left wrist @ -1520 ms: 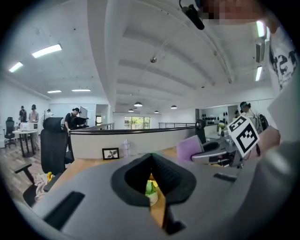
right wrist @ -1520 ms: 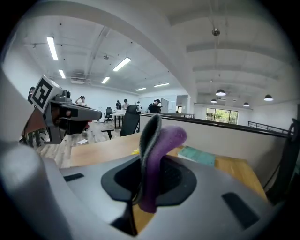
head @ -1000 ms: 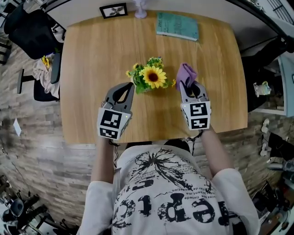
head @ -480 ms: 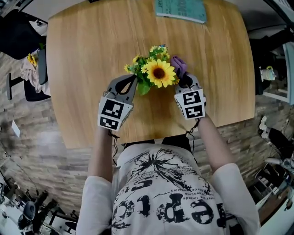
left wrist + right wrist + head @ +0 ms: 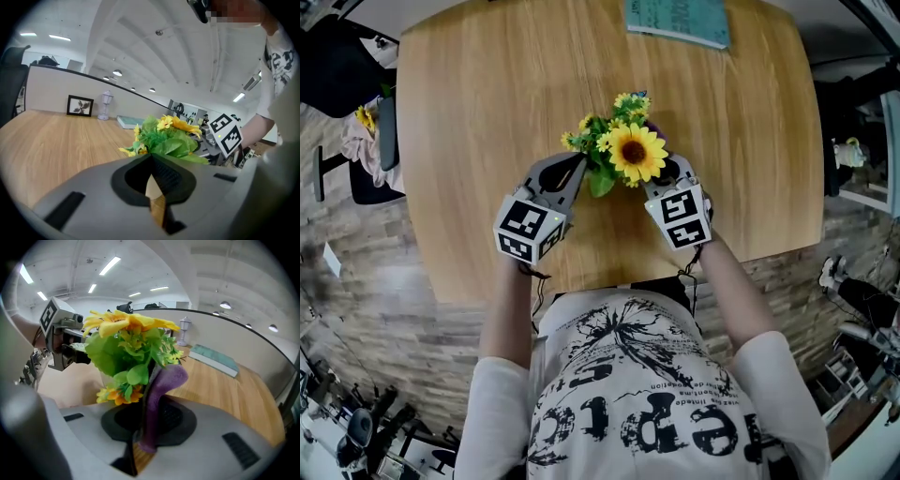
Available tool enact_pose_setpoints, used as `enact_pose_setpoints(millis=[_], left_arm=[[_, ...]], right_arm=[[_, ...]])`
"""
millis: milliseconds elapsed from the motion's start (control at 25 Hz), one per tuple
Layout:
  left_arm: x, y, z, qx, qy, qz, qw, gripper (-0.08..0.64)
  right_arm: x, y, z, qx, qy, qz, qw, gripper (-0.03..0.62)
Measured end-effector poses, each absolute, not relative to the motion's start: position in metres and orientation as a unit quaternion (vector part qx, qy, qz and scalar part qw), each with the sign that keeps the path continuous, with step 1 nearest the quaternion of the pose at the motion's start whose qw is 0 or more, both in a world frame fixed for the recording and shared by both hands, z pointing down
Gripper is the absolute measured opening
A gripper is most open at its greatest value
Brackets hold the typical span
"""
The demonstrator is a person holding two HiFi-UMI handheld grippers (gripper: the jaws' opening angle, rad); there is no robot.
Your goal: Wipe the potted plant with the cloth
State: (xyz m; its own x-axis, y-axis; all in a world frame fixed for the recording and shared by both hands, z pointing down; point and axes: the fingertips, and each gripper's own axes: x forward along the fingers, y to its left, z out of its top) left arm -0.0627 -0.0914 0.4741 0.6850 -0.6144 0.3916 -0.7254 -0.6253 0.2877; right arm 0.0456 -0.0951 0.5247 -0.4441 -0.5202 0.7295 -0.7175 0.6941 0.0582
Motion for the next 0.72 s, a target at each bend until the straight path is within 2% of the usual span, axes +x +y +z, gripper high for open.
enact_pose_setpoints(millis=[720], left_arm=[[-0.062,-0.091,0.474,0.906,-0.358,0.121,0.190,0.002]], right_arm=[[0.045,-0.058,0.527,0.335,-0.838,0.164,0.398,0.072]])
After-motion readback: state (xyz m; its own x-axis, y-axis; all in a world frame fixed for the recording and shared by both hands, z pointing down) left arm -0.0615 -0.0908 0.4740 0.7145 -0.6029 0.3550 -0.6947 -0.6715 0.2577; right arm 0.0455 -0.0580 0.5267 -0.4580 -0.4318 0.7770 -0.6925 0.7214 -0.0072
